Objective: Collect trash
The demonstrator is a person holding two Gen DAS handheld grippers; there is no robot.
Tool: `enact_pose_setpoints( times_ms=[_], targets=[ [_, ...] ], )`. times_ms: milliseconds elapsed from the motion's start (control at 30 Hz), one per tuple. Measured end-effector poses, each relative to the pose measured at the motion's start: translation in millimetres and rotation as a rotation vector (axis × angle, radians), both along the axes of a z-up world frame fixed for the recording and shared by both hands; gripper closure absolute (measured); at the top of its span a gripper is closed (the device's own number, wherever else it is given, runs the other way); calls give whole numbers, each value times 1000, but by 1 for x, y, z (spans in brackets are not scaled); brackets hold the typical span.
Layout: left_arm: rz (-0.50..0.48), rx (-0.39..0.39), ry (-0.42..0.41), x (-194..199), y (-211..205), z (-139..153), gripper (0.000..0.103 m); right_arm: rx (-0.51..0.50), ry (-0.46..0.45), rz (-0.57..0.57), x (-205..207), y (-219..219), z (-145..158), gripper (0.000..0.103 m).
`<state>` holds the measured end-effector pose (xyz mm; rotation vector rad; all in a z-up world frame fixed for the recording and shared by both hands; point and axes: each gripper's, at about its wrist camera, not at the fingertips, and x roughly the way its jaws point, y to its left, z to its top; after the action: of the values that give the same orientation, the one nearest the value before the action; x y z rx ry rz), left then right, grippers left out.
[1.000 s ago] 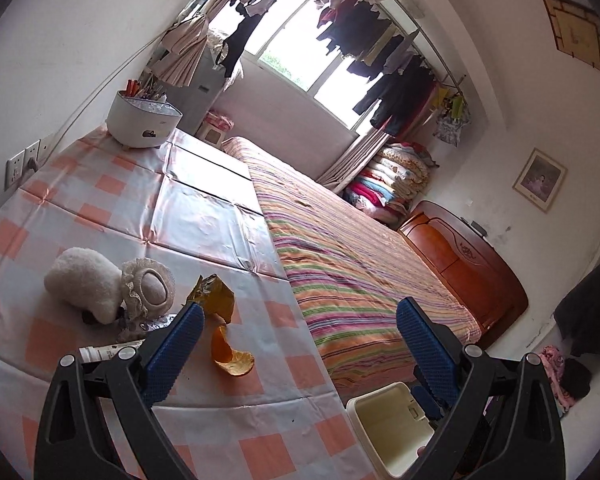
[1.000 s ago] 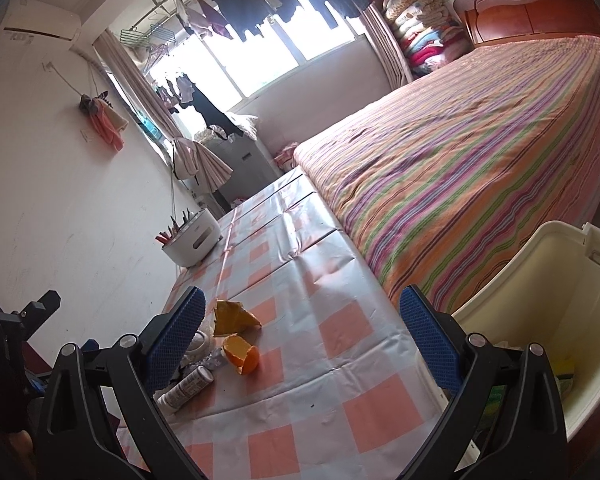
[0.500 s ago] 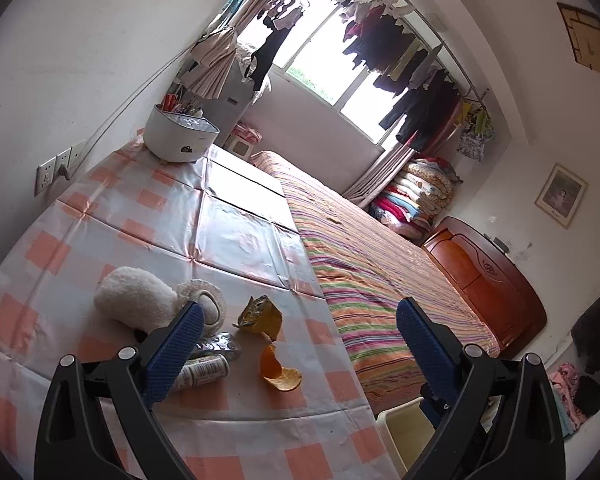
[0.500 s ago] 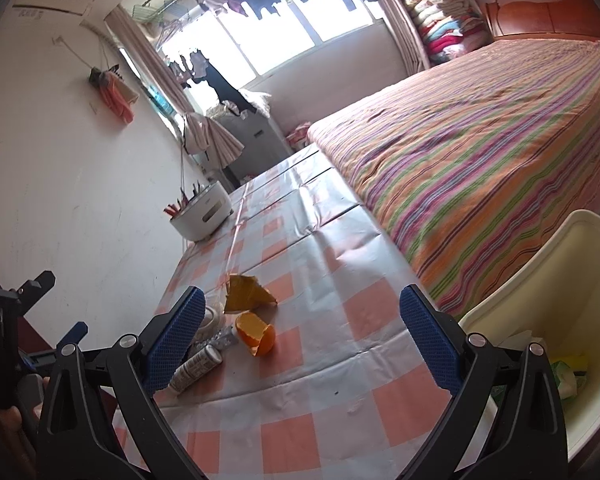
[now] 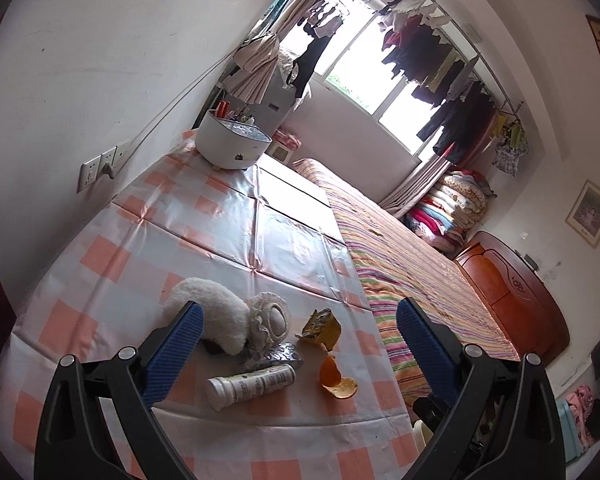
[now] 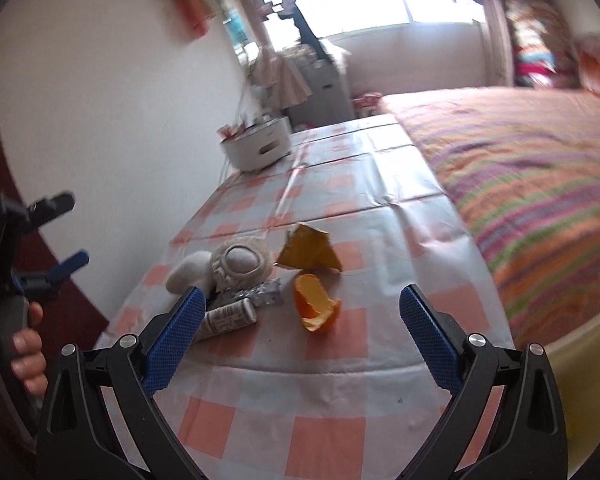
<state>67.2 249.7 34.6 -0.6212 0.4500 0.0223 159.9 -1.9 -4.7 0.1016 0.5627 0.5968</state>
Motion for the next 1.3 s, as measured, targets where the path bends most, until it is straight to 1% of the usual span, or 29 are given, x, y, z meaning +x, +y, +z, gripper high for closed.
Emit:
enact_pose_setpoints(
  times_ms=[67, 133, 233, 300, 367, 433, 500, 533, 667, 733, 800, 833, 900, 933, 1000, 1033, 1067, 1167, 1300],
  targets=[
    [11, -9, 11, 0, 6, -3, 9, -42, -22, 39, 4, 13, 2, 7],
    [17, -17, 23, 1, 10, -5, 9, -76, -17, 68, 12, 22, -2, 7],
    [23, -23, 26, 1, 14, -7, 9, -175, -40, 85, 23, 35, -8, 10],
    [22, -24, 26, 1, 15, -7, 9, -229, -40, 92, 31, 42, -16, 16],
    [24, -24, 29, 1, 16, -8, 9, -253, -21, 107, 38, 47, -22, 22],
    [24, -24, 36, 2, 18, -9, 9, -280, 2, 105, 45, 52, -31, 26],
    [23, -24, 45, 3, 18, -11, 9, -294, 29, 115, 51, 56, -38, 36],
    [23, -23, 50, 3, 19, -12, 9, -305, 38, 111, 53, 58, -40, 36],
    [17, -15, 66, 5, 18, -16, 9, -338, 69, 120, 57, 66, -48, 45],
    [13, -14, 74, 7, 17, -18, 9, -346, 78, 128, 59, 70, -50, 47],
    [7, -16, 79, 9, 16, -19, 9, -368, 90, 125, 60, 75, -53, 56],
    [6, -11, 84, 11, 15, -19, 9, -378, 95, 124, 61, 77, -55, 58],
    [1, 5, 97, 13, 12, -21, 9, -389, 113, 130, 63, 79, -59, 68],
    [-1, 15, 104, 15, 11, -21, 9, -393, 127, 131, 65, 79, -62, 71],
    [-5, 40, 120, 17, 7, -23, 9, -403, 156, 125, 69, 78, -69, 83],
    [-12, 52, 128, 19, 5, -24, 9, -401, 162, 122, 71, 77, -71, 85],
    [-22, 63, 137, 21, 2, -25, 9, -398, 159, 117, 71, 76, -71, 87],
    [-51, 104, 168, 26, -7, -28, 9, -333, 199, 128, 72, 67, -68, 88],
    [-91, 152, 193, 31, -16, -33, 9, -306, 203, 120, 70, 60, -64, 88]
  ],
)
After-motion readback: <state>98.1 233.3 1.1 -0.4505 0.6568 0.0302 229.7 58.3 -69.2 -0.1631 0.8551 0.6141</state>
